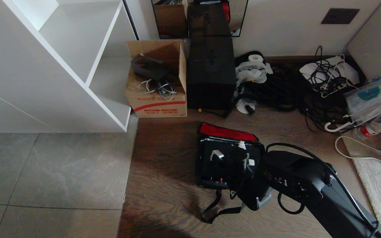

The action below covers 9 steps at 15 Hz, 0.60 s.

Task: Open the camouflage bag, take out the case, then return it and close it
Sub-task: Lift the black box

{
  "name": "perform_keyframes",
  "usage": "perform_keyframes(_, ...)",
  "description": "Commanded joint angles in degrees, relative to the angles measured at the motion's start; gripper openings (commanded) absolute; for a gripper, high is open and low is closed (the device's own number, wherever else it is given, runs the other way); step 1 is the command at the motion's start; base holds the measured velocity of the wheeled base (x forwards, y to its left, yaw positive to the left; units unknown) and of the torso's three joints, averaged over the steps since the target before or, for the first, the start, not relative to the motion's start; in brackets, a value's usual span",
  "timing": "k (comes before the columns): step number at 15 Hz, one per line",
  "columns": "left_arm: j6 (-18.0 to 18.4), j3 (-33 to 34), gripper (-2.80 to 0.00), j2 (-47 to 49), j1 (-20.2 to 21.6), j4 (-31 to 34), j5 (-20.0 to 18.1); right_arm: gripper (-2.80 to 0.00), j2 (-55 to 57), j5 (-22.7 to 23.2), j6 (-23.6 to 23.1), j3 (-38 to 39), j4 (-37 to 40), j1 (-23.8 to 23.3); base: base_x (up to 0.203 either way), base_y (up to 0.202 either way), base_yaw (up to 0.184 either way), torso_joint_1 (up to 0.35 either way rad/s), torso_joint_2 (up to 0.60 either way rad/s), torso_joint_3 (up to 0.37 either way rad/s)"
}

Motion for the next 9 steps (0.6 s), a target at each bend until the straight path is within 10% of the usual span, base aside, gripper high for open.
perform_keyframes(1, 0.0, 0.6, -2.80, 0.0, 0.0, 0.0, 0.0, 0.00, 0.0, -0.2, -0.7, -0.5, 0.3, -0.1, 0.000, 0.000, 0.000, 0.000, 0.00, 0.000)
perform_keyframes(9, 0.0, 0.6, -2.80, 0.0, 0.0, 0.0, 0.0, 0.00, 0.1, 3.0, 1.2, -8.3, 5.9, -3.2, 0.000, 0.000, 0.000, 0.000, 0.00, 0.000)
